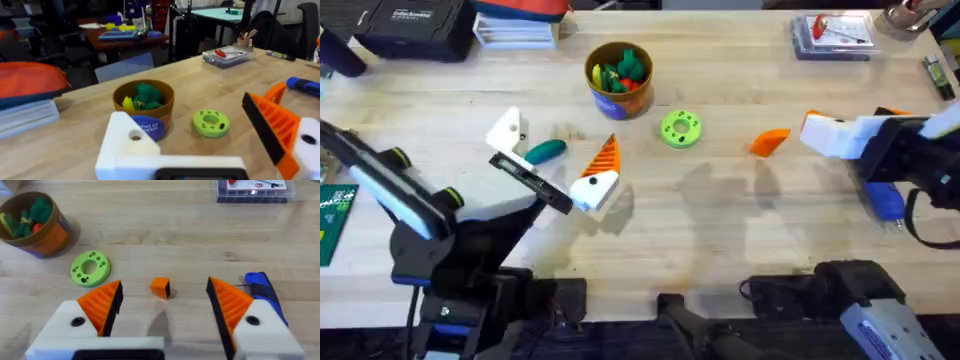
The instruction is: Pick up the gripper from the table and insert it into the empty holder that is missing its gripper. Then pick up a screw, insert it into the mounting hole, and use the screwdriver to tighten it. Finally, clean up the table by picking up the vegetable and placing it into the bucket.
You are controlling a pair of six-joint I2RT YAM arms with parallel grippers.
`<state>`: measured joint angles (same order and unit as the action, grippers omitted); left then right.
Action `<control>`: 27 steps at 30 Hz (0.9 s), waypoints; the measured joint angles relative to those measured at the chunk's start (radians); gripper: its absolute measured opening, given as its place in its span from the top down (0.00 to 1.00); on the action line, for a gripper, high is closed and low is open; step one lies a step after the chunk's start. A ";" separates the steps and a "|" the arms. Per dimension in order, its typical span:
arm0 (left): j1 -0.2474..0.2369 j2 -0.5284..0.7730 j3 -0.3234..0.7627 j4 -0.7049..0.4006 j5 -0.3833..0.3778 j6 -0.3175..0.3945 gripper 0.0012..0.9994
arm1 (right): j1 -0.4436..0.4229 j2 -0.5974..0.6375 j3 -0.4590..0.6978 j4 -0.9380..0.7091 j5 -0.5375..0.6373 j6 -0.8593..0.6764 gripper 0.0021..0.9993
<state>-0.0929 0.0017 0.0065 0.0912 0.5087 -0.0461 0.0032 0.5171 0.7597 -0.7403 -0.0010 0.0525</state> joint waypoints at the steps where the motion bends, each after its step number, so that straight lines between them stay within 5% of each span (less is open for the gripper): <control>1: 0.000 0.000 0.000 -0.008 0.000 -0.004 0.01 | 0.000 0.000 0.000 0.000 0.000 0.000 0.01; 9: 0.023 0.000 0.000 -0.145 0.012 -0.017 0.01 | 0.000 0.000 0.000 0.000 0.000 0.000 0.01; 27: 0.054 0.002 0.000 -0.149 0.170 -0.018 0.01 | 0.000 0.000 0.000 0.000 0.000 0.000 0.01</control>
<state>-0.0391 0.0032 0.0067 -0.0574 0.6782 -0.0643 0.0032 0.5171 0.7597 -0.7406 -0.0010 0.0525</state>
